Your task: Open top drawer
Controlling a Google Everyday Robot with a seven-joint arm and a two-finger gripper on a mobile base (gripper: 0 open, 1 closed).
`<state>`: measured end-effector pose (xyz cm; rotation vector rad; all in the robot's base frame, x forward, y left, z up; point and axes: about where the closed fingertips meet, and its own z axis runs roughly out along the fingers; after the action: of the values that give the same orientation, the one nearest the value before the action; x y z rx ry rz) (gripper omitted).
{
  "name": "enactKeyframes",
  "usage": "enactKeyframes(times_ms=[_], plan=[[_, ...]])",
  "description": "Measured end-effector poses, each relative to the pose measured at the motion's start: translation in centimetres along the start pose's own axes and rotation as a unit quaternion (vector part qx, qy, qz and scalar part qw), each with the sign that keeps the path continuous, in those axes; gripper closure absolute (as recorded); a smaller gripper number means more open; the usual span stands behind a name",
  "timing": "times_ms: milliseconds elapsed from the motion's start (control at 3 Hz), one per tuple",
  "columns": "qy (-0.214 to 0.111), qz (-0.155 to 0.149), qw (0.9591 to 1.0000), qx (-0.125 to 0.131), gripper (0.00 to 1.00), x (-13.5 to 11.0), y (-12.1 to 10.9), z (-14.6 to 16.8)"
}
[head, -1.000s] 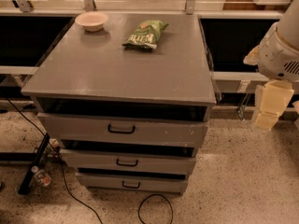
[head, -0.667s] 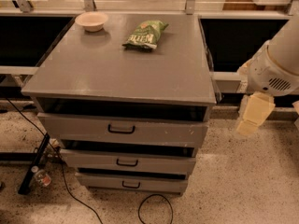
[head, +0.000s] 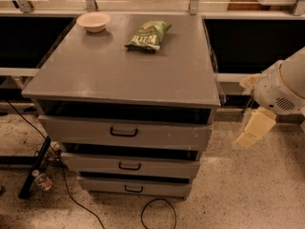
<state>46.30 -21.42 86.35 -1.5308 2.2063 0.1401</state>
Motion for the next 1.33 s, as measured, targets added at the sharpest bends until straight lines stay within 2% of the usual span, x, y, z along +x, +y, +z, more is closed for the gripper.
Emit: enactKeyframes(times_ms=[333,1000,1333], plan=[[-0.002,-0.001,1.0000,-0.001,0.00,0.0,0.1,0.0],[-0.025,-0.003,0.9997,-0.008,0.00,1.4,5.4,-3.0],[-0.028,-0.021,0.9992,-0.020,0.00,2.5,8.4,-4.0]])
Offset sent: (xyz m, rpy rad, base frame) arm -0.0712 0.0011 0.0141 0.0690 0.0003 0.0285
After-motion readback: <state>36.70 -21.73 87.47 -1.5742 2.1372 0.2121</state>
